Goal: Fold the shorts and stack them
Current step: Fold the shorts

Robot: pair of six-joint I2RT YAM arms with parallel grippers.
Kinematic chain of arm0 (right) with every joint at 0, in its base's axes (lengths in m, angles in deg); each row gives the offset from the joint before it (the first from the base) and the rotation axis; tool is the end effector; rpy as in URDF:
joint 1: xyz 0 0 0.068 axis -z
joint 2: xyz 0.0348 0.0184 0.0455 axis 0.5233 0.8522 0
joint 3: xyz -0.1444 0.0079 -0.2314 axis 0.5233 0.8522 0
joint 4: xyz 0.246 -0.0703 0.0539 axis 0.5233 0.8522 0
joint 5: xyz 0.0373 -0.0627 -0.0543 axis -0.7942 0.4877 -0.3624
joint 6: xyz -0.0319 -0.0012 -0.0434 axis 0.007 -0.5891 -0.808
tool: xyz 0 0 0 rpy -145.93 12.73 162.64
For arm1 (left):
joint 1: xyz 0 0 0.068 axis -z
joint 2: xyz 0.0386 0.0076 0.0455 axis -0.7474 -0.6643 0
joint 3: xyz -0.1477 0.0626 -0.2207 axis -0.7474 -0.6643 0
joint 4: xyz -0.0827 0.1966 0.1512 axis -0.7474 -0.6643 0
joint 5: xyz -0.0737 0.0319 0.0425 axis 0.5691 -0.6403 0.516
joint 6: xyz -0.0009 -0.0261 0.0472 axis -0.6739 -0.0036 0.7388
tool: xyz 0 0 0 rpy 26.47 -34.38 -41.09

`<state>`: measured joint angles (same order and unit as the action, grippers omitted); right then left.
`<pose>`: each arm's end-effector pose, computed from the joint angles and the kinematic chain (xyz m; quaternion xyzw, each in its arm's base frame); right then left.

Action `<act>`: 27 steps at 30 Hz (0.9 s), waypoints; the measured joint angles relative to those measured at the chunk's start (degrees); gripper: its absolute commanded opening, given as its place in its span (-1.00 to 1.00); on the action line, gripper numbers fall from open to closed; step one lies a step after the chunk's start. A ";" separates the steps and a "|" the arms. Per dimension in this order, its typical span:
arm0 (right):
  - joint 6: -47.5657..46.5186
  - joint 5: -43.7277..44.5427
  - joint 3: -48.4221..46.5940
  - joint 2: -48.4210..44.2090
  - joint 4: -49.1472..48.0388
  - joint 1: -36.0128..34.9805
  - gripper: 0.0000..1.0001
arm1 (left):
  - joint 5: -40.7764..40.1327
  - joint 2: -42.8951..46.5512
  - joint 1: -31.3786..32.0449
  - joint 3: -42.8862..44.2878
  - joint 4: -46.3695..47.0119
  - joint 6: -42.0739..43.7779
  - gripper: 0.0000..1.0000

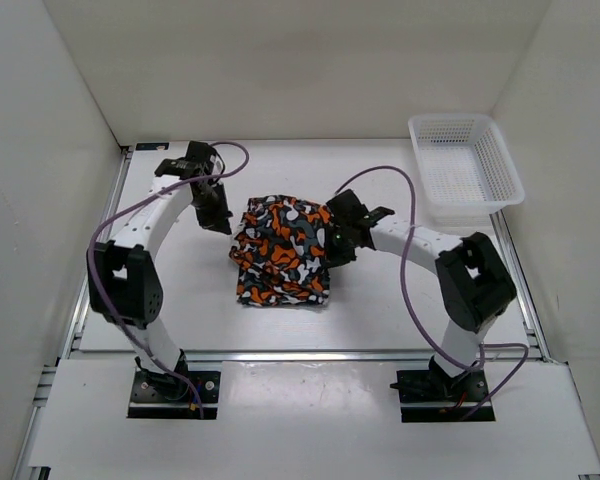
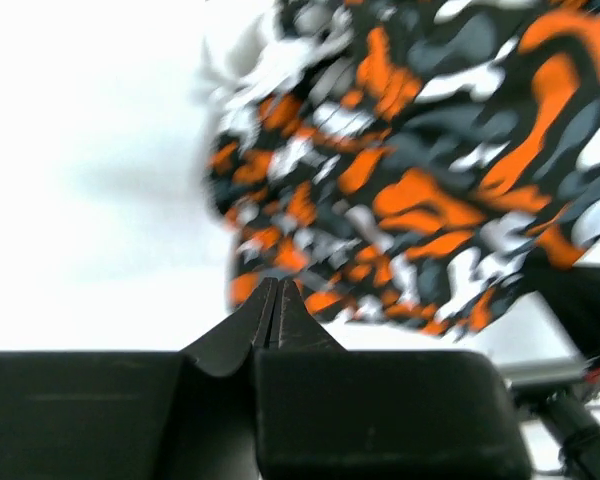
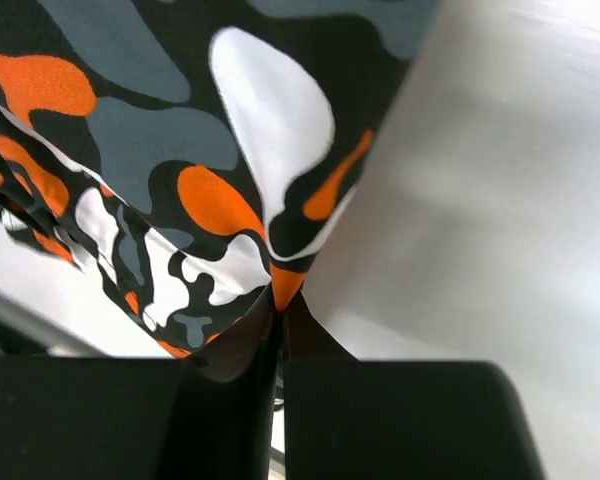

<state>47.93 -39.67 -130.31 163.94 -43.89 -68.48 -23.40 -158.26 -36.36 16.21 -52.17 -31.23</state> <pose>0.2924 0.2273 0.1865 -0.0650 0.9570 0.2206 0.1768 0.3478 -0.0784 0.2725 -0.0965 0.9827 -0.1030 0.1201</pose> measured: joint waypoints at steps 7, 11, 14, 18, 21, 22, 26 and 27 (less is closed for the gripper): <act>-4.09 14.23 1.49 -8.20 9.05 0.31 0.24 | 3.23 8.09 3.50 -10.69 0.00 -1.99 -0.80; -4.90 19.54 1.42 -8.20 12.70 0.70 0.16 | 3.67 5.81 8.09 -9.73 0.09 -3.89 -0.80; -4.39 22.53 -0.22 -8.04 15.69 0.55 -0.60 | 3.45 1.73 10.86 -3.65 -0.02 -5.53 -0.80; -3.65 21.68 -8.52 -5.27 16.39 1.20 -0.95 | 2.36 -6.93 11.89 8.57 0.98 -7.54 -0.80; -3.67 18.21 -15.78 0.17 14.27 2.49 -0.98 | 0.74 -15.54 11.65 18.69 2.32 -8.61 -0.80; -3.67 17.05 -18.32 2.89 13.55 2.97 -0.98 | 0.20 -18.47 11.47 21.55 2.27 -8.87 -0.80; -3.91 15.43 -25.44 13.66 11.56 4.59 -0.98 | -1.11 -29.33 10.93 28.52 1.86 -9.70 -0.80; -3.91 15.30 -26.14 15.76 11.50 4.92 -0.98 | -1.31 -31.69 10.84 29.16 1.81 -9.81 -0.80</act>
<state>44.02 -24.37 -156.45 179.70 -32.39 -63.56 -24.71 -189.96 -25.52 45.37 -50.36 -41.05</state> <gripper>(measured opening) 0.011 0.110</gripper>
